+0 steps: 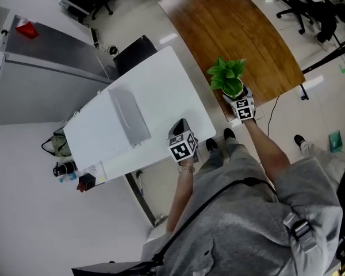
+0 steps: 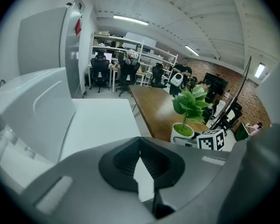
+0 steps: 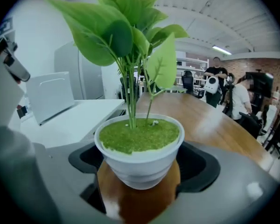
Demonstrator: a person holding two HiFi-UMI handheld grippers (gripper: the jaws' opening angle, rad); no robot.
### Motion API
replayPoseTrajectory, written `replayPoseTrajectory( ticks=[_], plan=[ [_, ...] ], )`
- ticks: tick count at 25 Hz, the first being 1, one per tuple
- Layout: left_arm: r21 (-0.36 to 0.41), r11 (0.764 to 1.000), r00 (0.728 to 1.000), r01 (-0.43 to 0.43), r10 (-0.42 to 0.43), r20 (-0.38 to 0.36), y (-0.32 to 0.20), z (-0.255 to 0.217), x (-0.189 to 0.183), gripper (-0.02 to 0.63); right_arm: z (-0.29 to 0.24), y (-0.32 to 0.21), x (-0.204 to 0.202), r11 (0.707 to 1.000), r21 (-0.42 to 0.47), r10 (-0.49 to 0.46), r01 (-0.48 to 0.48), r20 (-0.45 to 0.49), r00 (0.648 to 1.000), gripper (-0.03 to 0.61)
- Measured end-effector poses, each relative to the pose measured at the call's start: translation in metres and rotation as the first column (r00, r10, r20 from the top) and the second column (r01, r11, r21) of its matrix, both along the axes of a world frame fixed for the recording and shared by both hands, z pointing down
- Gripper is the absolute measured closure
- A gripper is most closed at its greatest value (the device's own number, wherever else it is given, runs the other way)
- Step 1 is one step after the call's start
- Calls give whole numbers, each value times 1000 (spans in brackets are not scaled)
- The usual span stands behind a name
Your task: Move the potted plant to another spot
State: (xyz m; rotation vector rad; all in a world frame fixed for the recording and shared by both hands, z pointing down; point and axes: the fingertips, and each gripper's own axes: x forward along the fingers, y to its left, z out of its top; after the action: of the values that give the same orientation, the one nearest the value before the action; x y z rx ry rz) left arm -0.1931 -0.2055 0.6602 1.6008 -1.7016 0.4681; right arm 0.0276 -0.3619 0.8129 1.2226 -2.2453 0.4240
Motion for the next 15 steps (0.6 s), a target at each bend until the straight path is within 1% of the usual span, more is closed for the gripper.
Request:
replayPoseTrajectory(
  ticks=[3, 6, 12, 15],
  plan=[
    [-17, 999, 999, -37, 38, 7, -1, 3, 18, 598, 11, -12, 21, 1000, 6, 31, -31, 5, 1000, 97],
    [-30, 998, 998, -60, 60, 10, -1, 7, 29, 598, 22, -12, 30, 999, -2, 34, -34, 20, 999, 89],
    [-19, 997, 997, -70, 70, 11, -9, 4, 41, 598, 27, 0, 30, 997, -75, -22, 22, 2, 1000, 81],
    [-5, 997, 997, -72, 72, 8, -16, 0, 55, 598, 23, 11, 41, 996, -87, -35, 36, 7, 999, 77]
  ],
)
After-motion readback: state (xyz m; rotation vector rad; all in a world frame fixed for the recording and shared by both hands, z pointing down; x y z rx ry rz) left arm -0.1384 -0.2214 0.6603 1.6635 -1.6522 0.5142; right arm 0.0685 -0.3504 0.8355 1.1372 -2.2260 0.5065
